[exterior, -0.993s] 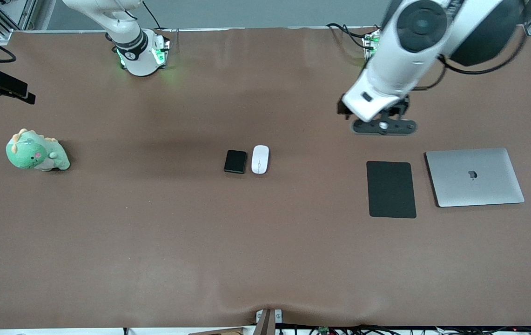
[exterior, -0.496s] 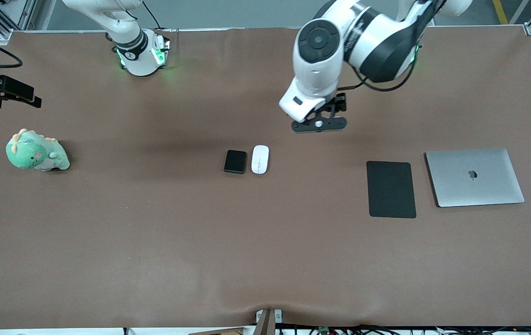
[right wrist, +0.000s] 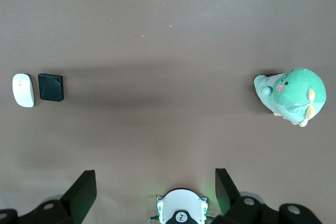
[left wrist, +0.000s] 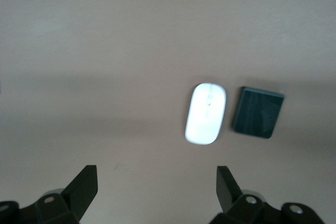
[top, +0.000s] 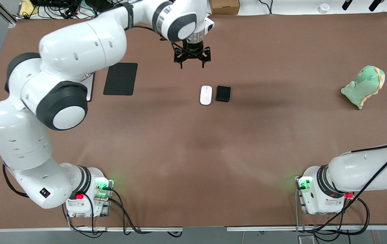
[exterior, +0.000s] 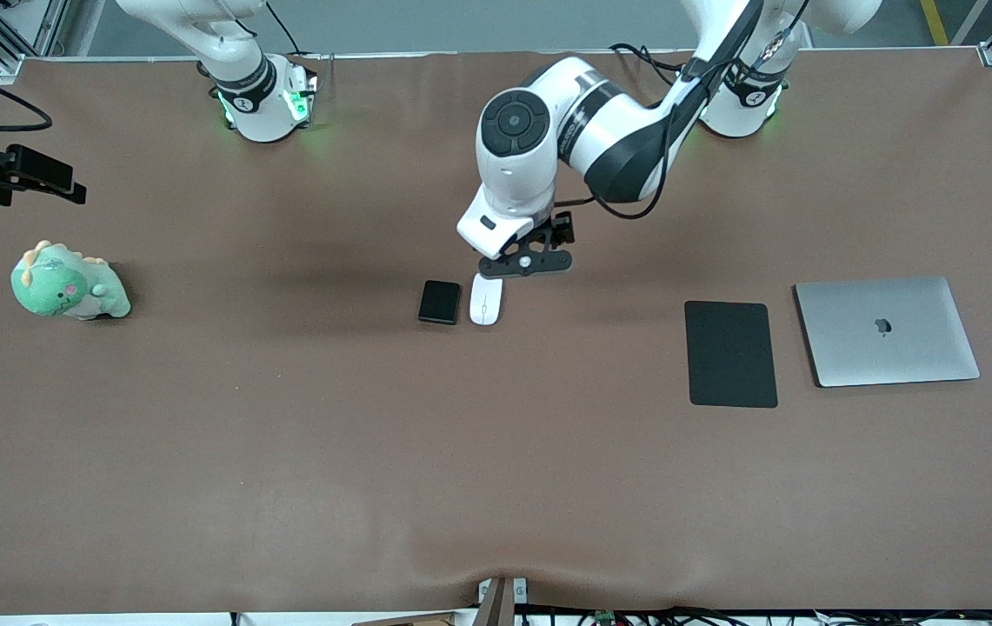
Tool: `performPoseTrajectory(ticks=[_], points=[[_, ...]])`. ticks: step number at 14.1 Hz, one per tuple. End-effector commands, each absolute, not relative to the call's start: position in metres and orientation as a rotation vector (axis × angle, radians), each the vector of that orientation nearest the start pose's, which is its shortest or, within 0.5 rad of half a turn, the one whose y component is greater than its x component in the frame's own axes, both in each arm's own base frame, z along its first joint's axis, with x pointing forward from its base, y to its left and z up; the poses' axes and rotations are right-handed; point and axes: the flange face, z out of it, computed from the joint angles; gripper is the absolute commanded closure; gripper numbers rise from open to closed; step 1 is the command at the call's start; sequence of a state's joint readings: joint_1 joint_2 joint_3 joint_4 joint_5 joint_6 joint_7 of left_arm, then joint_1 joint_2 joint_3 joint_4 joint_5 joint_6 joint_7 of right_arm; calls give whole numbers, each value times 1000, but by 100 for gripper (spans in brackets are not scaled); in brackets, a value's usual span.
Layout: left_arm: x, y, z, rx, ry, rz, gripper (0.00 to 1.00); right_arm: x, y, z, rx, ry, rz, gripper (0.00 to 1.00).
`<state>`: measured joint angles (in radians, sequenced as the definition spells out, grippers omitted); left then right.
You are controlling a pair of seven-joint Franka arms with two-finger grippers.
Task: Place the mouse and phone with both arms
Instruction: 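Reach the left gripper over the white mouse beside the phone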
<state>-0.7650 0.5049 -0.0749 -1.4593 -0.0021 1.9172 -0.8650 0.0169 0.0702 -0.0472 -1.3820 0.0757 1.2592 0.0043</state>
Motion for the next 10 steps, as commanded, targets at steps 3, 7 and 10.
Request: performPoseTrajectory(ticks=[3, 7, 10], points=[[463, -549, 323, -3156, 55, 59, 0, 553, 5, 639, -3039, -11, 286, 0], [465, -563, 289, -3219, 165, -38, 0, 555, 13, 636, -3042, -26, 292, 0], [459, -566, 257, -3167, 269, -55, 0, 564, 14, 616, -3039, -33, 360, 0]])
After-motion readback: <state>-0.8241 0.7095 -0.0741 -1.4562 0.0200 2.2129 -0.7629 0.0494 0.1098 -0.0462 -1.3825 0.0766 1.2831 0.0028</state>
